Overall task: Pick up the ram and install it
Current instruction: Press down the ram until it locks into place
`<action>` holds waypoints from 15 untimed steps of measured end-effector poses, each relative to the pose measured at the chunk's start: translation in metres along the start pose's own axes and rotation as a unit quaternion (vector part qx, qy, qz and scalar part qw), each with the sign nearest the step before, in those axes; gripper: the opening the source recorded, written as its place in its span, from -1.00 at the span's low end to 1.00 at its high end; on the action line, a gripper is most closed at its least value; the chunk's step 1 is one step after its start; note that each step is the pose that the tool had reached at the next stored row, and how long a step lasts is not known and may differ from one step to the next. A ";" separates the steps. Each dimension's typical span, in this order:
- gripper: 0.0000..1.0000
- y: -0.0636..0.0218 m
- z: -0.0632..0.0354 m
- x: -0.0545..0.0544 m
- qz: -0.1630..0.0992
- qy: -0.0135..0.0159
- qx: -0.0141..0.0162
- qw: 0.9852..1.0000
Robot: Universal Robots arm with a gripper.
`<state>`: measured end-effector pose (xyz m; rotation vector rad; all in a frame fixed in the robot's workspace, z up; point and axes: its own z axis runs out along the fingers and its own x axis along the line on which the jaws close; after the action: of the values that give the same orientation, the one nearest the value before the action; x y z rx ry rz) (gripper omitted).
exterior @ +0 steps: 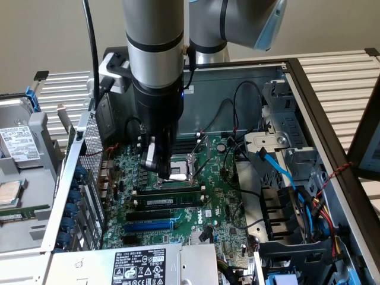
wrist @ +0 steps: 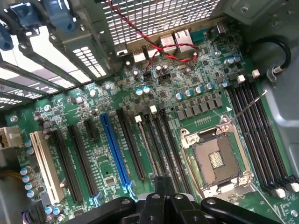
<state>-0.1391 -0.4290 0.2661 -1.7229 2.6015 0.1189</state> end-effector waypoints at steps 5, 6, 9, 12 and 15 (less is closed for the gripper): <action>-0.79 0.0000 0.0011 0.000 0.046 -0.002 0.003 0.999; -0.79 -0.0001 0.0013 0.000 0.055 -0.003 0.003 0.998; -0.79 -0.0001 0.0019 0.000 0.082 -0.004 0.005 0.997; -0.79 -0.0001 0.0027 0.000 0.109 -0.006 0.006 0.994; -0.79 -0.0002 0.0034 0.000 0.135 -0.007 0.008 0.991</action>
<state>-0.1391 -0.4291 0.2627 -1.3509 2.8018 0.1133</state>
